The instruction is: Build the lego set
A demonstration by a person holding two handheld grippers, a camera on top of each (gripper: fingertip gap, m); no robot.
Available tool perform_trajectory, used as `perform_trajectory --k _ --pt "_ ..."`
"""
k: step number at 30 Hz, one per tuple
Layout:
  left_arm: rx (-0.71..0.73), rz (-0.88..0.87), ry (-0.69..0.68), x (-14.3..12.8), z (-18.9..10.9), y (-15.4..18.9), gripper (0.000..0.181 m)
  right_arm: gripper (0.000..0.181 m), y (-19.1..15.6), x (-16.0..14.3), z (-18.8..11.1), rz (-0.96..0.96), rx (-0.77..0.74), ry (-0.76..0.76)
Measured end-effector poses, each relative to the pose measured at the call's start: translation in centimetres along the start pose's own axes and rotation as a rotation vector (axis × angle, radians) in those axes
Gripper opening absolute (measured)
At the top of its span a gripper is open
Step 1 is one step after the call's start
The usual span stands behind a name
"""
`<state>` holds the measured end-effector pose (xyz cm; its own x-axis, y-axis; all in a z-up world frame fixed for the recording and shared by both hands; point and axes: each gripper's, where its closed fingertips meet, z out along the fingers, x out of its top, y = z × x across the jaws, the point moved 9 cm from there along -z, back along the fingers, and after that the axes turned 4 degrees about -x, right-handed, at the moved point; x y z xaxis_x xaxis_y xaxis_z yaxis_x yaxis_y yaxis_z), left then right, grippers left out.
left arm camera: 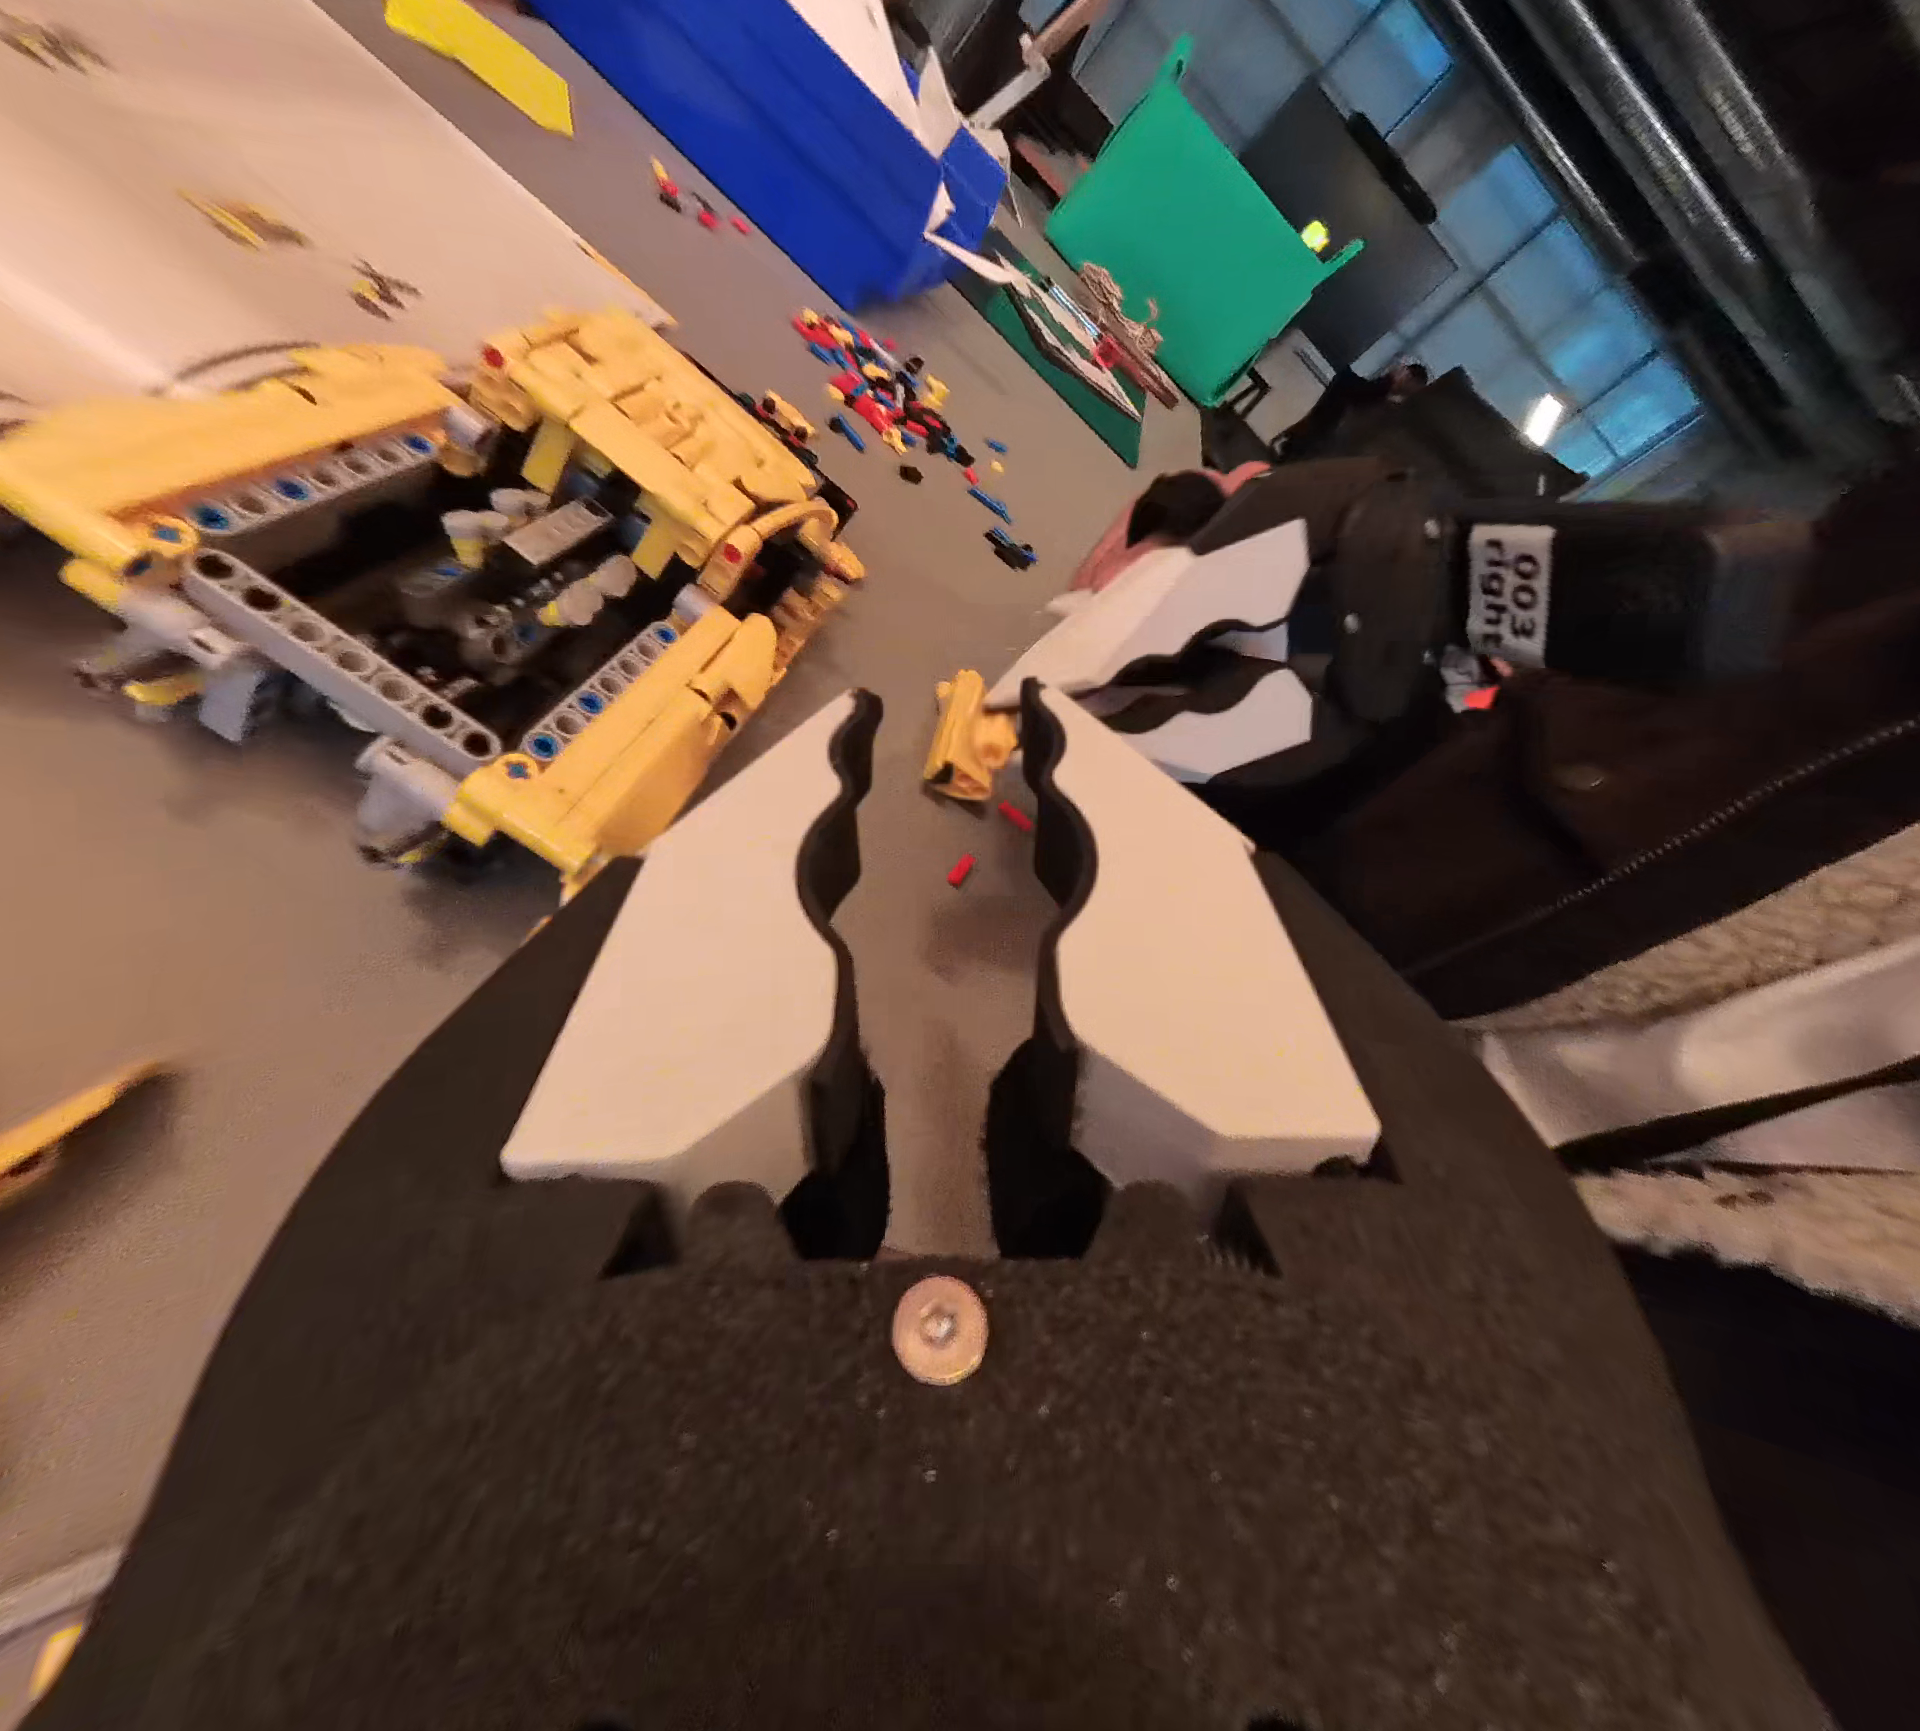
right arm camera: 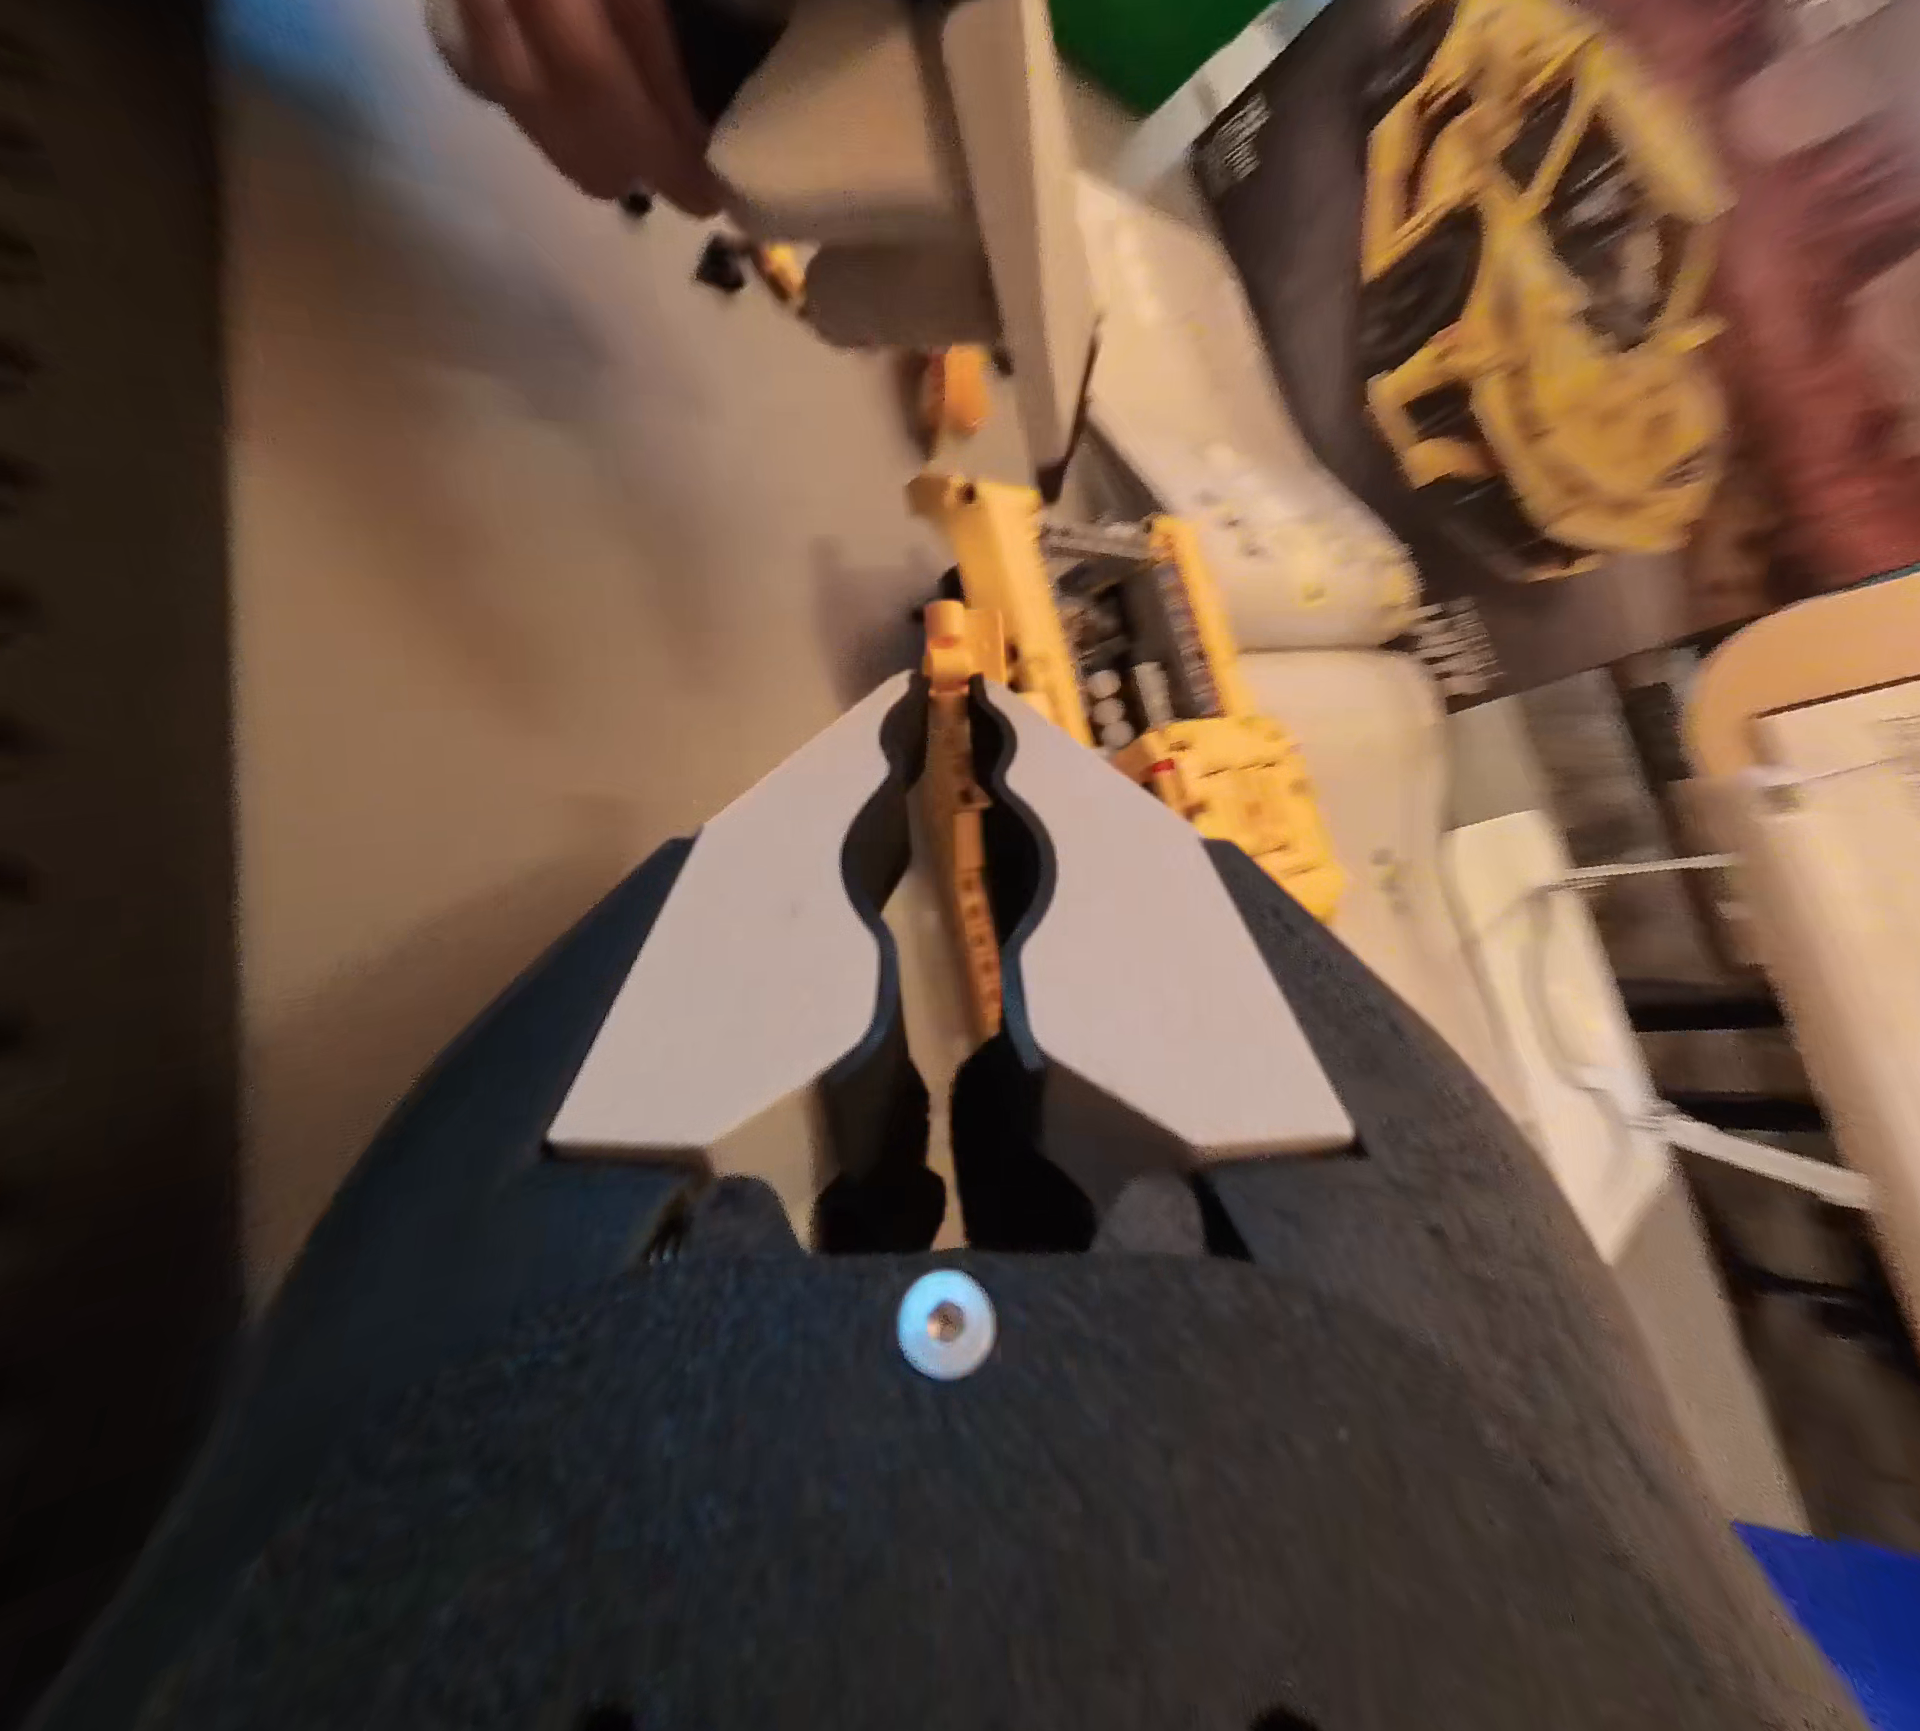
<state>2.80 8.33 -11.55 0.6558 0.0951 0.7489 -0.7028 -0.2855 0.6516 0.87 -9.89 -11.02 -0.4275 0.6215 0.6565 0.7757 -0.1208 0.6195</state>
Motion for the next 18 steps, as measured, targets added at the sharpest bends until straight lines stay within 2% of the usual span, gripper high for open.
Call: perform_trajectory --k 5,12,18 --pt "-0.053 -0.063 -0.018 -0.3 0.7 0.1 0.028 0.007 0.1 1.1 -0.2 -0.134 -0.201 0.037" --pt "-0.141 -0.108 0.004 -0.2 1.1 0.7 0.026 0.007 -0.5 1.6 -0.2 -0.218 -0.267 0.052" --pt "-0.18 -0.202 0.031 -0.3 1.6 0.3 0.011 0.007 -0.9 1.7 0.1 -0.308 -0.358 0.059"
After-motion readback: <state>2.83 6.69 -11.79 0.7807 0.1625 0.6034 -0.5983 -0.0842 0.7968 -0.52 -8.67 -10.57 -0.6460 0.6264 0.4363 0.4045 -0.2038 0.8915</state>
